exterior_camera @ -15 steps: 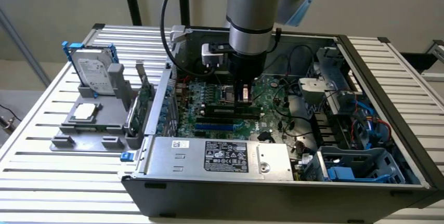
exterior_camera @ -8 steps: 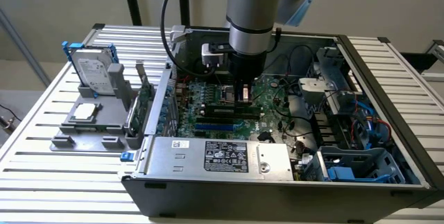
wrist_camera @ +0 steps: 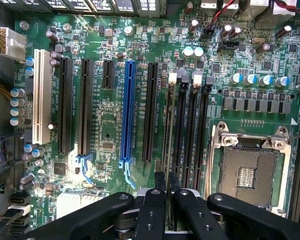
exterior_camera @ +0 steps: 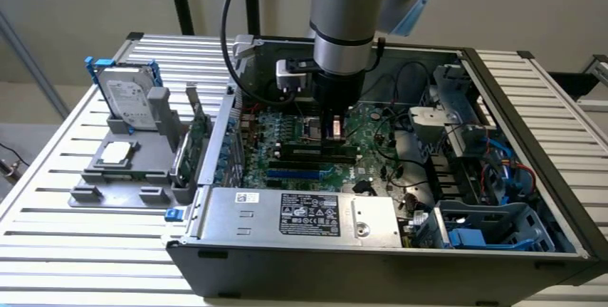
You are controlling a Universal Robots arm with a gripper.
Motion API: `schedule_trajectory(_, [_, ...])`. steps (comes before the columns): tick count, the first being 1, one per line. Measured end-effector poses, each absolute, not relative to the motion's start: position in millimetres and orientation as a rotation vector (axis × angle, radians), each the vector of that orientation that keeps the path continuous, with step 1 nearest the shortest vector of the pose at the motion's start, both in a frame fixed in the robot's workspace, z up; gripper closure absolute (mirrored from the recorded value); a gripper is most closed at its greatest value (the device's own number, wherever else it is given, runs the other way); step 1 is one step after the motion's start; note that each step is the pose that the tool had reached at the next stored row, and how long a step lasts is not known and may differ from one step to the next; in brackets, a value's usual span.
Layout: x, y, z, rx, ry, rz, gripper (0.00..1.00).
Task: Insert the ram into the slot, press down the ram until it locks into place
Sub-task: 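Insert the ram into the slot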
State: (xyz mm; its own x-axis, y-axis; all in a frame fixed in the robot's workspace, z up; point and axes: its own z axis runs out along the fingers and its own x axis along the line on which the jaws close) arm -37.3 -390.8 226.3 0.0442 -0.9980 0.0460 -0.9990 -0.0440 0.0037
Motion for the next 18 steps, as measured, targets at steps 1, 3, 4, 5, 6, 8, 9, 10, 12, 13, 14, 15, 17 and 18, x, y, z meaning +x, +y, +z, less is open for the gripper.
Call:
schedule_trajectory(1, [-37.3,-390.7,226.3,2.246,-2.146,0.048,0.87])
schedule_trajectory(3, [-37.3,-390.7,226.3,2.249,-2.144,0.048,0.87])
schedule_trajectory(4, [-37.3,-390.7,226.3,2.249,-2.143,0.048,0.87])
schedule_trajectory(5, [-37.3,-390.7,226.2,2.249,-2.143,0.048,0.87])
schedule_trajectory(6, [-37.5,-390.7,226.2,2.249,-2.143,0.048,0.87])
schedule_trajectory(8, [-37.8,-390.7,226.1,2.249,-2.143,0.048,0.87])
schedule_trajectory(9, [-37.9,-390.7,226.1,2.249,-2.143,0.048,0.87])
schedule_trajectory(10, [-37.9,-390.7,226.1,2.249,-2.143,0.048,0.87])
schedule_trajectory(12, [-37.9,-390.8,226.0,2.249,-2.143,0.048,0.87])
schedule_trajectory(13, [-37.9,-390.8,225.7,2.250,-2.143,0.048,0.87])
schedule_trajectory(14, [-37.9,-390.7,225.4,2.249,-2.143,0.048,0.87])
schedule_trajectory(15, [-37.9,-390.7,225.1,2.249,-2.143,0.048,0.87])
schedule_trajectory(17, [-37.9,-390.7,224.4,2.249,-2.143,0.048,0.87])
schedule_trajectory(18, [-37.9,-390.8,224.2,2.249,-2.143,0.048,0.87])
